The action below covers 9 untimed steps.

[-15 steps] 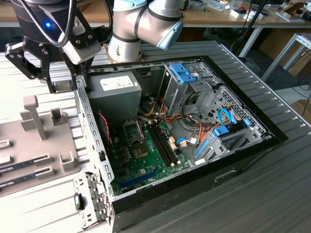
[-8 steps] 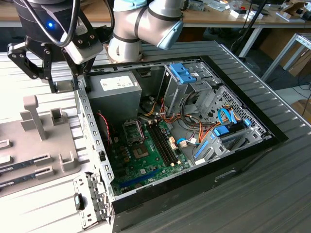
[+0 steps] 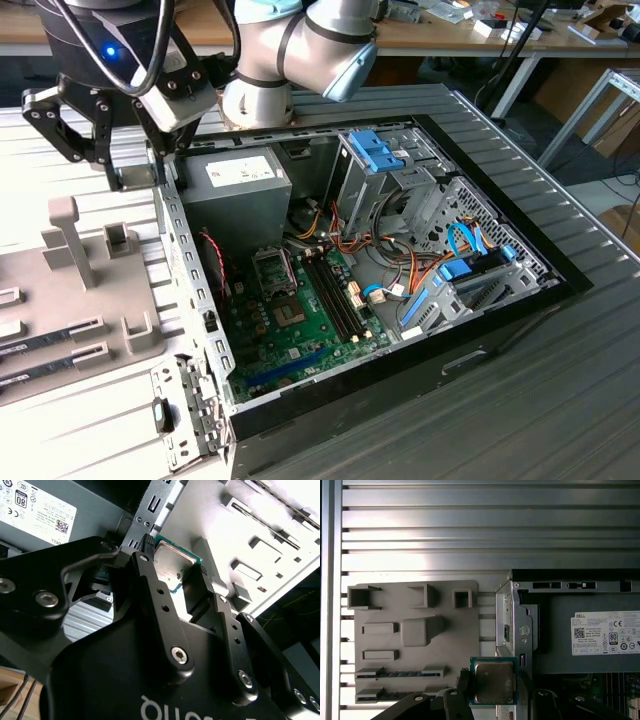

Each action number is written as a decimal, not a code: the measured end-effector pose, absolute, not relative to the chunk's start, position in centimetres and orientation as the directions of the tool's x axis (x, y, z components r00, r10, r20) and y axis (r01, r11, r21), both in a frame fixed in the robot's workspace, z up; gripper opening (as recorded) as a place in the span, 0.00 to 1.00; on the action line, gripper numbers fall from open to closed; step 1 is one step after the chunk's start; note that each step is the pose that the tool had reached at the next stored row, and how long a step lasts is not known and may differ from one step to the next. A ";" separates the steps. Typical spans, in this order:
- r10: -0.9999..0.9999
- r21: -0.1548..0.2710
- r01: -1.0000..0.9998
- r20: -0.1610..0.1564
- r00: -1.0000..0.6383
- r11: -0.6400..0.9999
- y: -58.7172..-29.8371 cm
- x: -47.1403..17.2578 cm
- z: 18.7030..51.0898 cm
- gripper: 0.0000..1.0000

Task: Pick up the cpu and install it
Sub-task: 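Pick up the cpu and move it towards the insertion slot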

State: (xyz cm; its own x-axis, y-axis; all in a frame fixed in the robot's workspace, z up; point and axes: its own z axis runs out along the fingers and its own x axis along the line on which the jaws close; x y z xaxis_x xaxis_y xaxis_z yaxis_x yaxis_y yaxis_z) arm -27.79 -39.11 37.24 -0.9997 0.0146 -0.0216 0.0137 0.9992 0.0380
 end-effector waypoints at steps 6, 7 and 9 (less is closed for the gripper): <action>0.015 0.038 0.014 -0.022 -1.000 0.999 -39.1 -27.4 37.2 0.47; 0.015 0.038 0.014 -0.022 -1.000 0.999 -39.1 -27.3 37.2 0.47; 0.015 0.038 0.014 -0.022 -1.000 0.999 -39.1 -27.1 37.2 0.47</action>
